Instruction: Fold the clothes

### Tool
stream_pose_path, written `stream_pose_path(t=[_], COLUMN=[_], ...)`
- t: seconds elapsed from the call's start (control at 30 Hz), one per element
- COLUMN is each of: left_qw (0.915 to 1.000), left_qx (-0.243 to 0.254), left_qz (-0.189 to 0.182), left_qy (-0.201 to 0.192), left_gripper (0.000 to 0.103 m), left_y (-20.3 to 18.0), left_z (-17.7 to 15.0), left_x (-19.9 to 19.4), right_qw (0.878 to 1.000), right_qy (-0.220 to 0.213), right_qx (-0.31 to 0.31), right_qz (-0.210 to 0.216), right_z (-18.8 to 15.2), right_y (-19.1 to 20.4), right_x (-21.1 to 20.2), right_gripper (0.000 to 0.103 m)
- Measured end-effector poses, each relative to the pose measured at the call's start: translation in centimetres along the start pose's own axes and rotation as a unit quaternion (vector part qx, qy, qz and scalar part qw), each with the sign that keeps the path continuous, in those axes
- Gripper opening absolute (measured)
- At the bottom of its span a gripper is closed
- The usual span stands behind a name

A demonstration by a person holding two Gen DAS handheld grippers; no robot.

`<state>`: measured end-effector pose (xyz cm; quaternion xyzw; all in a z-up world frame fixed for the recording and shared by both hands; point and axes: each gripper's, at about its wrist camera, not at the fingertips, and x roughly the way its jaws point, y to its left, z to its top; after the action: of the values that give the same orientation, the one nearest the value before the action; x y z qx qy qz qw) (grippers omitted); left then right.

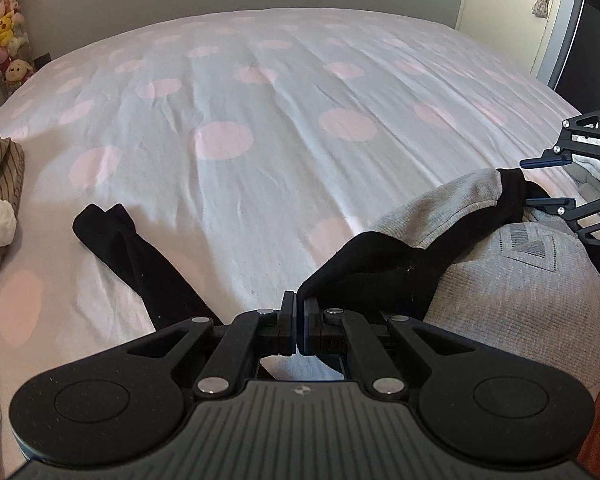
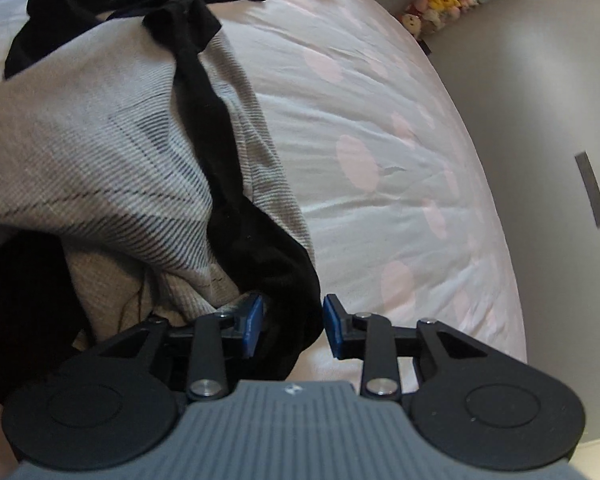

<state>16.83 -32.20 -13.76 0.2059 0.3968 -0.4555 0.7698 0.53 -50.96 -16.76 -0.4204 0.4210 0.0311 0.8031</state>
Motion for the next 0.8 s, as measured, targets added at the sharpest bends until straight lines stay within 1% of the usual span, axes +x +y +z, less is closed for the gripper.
stream_pose_path(t=[0.07, 0.13, 0.17, 0.2, 0.23, 0.33, 0.4, 0.5, 0.6, 0.7, 0.8], left_qw=[1.0, 1.0, 0.9999, 0.9999, 0.9999, 0.9995, 0.9991, 0.9975, 0.9931, 0.9839, 0.971], left_qx=[-0.004, -0.008, -0.01, -0.012, -0.014, -0.021, -0.024, -0.029, -0.028, -0.021, -0.011], left_qz=[-0.003, -0.004, -0.005, -0.006, -0.007, -0.009, -0.008, -0.009, -0.003, 0.012, 0.024], left_qy=[0.002, 0.002, 0.0, -0.002, -0.006, -0.02, -0.035, -0.064, -0.114, -0.177, -0.238], left_gripper=[0.001, 0.001, 0.001, 0.001, 0.001, 0.001, 0.001, 0.001, 0.001, 0.001, 0.001], left_y=[0.2, 0.3, 0.3, 0.3, 0.4, 0.3, 0.2, -0.1, -0.6, -1.2, -1.9], left_z=[-0.1, -0.1, -0.1, 0.0, 0.1, 0.4, 0.8, 1.9, 3.7, 5.9, 7.9], left_x=[0.2, 0.2, 0.1, 0.0, -0.2, -1.2, -2.3, -4.8, -8.9, -14.5, -20.7], right_qw=[1.0, 0.999, 0.999, 0.999, 0.999, 0.997, 0.992, 0.979, 0.963, 0.945, 0.925], right_qy=[-0.006, -0.019, -0.025, -0.028, -0.033, -0.048, -0.058, -0.077, -0.1, -0.13, -0.162], right_qx=[-0.028, -0.036, -0.038, -0.03, -0.02, 0.032, 0.08, 0.147, 0.187, 0.212, 0.219], right_qz=[-0.005, -0.012, -0.015, -0.018, -0.025, -0.056, -0.08, -0.12, -0.166, -0.214, -0.265], right_z=[0.3, 0.6, 0.7, 0.7, 0.8, 0.7, 0.8, 1.1, 1.8, 2.9, 4.3], right_y=[0.5, 0.7, 0.8, 0.6, 0.4, -1.0, -2.5, -4.8, -6.9, -8.7, -10.2], right_x=[0.7, 0.7, 0.7, 0.5, 0.2, -1.4, -2.9, -6.1, -10.2, -14.9, -19.7], right_gripper=[0.035, 0.024, 0.014, 0.009, 0.007, 0.005, 0.005, 0.005, 0.004, 0.004, 0.004])
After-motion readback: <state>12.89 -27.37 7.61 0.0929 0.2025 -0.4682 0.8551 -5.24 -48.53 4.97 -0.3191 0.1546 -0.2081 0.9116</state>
